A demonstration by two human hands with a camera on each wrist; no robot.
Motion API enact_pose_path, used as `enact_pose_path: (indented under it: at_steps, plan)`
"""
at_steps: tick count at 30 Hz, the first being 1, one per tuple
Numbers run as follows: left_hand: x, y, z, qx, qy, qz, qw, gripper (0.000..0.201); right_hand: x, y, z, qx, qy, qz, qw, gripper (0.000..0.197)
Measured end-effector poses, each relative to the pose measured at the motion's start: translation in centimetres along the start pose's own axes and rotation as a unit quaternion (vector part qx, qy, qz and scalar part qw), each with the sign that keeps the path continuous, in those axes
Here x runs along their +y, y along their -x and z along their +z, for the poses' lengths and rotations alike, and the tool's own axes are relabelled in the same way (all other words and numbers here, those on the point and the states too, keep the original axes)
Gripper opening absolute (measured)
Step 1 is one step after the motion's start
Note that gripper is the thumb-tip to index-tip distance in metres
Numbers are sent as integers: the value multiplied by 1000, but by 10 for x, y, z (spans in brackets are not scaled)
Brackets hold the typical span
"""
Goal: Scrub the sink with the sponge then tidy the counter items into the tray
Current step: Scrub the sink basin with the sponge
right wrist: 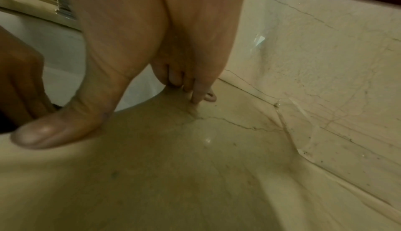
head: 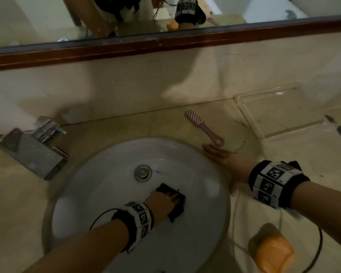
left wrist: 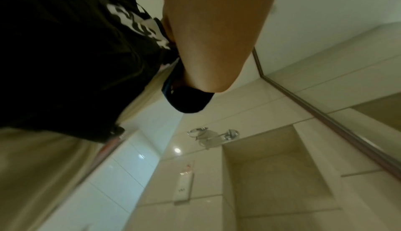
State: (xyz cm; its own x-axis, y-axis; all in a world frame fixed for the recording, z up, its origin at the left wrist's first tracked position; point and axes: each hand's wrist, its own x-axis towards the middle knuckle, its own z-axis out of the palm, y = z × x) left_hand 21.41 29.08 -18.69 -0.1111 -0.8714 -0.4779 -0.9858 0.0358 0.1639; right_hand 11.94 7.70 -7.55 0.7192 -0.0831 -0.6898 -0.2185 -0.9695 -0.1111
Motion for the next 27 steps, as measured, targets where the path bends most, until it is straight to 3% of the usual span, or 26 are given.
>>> enact_pose_path:
  at_steps: [3,5,7,10,13,15,18,20,22,24,27]
  plan:
    - [24,15,-4,-16,-27,80,996,57,-4,1,-3,-15,27,3,1000,139]
    - [50,25,-6,41,33,114,992,56,-6,1,-2,-18,49,7,999,140]
    - [66,24,6,80,21,141,987,54,-5,1,-2,-19,52,14,998,141]
    - [68,14,19,75,5,139,987,56,-4,1,-3,-15,51,18,998,140]
    - [50,9,32,4,-9,104,995,49,-6,1,-2,-13,54,17,998,140]
    - [39,6,38,36,-7,18,999,26,-4,1,0,-8,43,15,999,140]
    - [27,-3,31,56,-13,-35,998,47,-3,2,-1,-9,33,10,999,141]
    - [1,-17,37,77,-81,-54,992,44,-2,1,-1,-5,31,9,999,140]
    - [-15,-17,25,128,-24,-80,988,44,-2,1,0,-3,33,7,999,141]
    - [-13,-12,5,145,0,-48,988,29,-2,0,2,-3,35,7,999,141]
    - [13,-8,-2,209,-1,20,978,32,-1,0,1,-3,37,8,999,140]
